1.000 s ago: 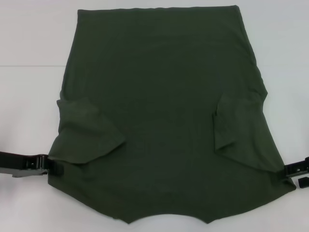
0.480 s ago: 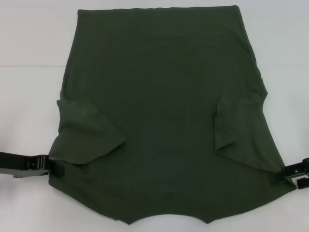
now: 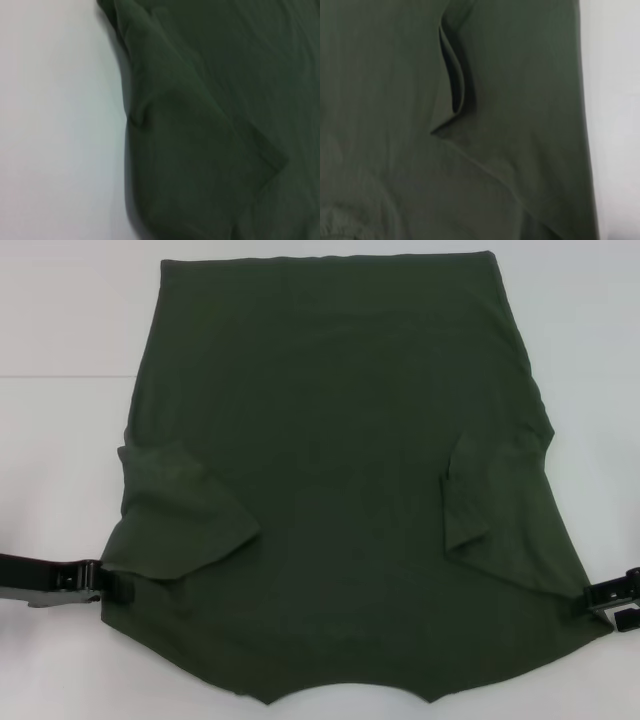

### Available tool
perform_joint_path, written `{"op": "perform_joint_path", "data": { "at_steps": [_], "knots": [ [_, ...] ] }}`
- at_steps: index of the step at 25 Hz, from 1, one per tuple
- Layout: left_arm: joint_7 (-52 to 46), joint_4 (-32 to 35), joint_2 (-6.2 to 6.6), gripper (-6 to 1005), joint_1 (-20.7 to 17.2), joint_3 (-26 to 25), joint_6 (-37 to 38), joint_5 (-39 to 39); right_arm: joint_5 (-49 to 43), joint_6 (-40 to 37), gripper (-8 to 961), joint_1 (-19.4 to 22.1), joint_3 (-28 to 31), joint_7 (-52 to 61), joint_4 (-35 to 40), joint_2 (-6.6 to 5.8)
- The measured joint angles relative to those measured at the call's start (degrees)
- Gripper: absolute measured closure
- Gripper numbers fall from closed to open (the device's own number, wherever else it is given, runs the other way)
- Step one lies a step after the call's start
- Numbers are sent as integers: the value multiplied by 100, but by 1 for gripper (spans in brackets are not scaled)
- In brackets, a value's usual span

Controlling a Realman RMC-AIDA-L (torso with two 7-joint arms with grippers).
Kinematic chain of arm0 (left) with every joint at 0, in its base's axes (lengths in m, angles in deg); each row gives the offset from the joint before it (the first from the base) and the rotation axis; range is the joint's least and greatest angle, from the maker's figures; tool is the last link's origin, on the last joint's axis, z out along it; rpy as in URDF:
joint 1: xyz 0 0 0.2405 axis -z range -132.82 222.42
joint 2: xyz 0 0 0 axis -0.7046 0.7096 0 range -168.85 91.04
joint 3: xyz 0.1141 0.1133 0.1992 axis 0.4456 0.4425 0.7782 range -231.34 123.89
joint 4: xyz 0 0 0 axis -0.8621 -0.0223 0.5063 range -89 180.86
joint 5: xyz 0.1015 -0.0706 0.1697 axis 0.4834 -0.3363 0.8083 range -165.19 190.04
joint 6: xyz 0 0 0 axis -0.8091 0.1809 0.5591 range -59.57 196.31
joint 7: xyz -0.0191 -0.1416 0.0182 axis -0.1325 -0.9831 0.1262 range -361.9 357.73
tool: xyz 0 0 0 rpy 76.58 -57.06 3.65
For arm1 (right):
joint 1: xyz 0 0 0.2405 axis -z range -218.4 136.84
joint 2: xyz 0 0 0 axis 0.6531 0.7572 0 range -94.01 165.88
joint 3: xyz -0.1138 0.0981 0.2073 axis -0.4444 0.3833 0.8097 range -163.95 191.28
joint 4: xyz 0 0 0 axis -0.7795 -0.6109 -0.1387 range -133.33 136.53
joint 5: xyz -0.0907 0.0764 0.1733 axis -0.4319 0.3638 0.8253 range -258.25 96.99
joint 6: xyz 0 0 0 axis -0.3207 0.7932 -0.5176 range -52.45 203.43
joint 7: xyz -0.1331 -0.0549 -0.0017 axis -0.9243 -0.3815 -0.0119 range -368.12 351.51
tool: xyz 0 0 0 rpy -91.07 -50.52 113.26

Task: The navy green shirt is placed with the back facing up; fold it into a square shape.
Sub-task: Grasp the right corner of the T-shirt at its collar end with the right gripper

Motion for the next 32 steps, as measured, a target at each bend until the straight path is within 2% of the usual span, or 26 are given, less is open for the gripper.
{"op": "perform_joint_path", "data": {
  "at_steps": [7,32],
  "knots": [
    [18,0,0,950,8,0,-5,-38,-10,-2,94,19,-2,0,0,-12],
    [34,-22,17,948,57,0,-5,-44,0,88,97,-38,-129,0,0,61]
  ]
}}
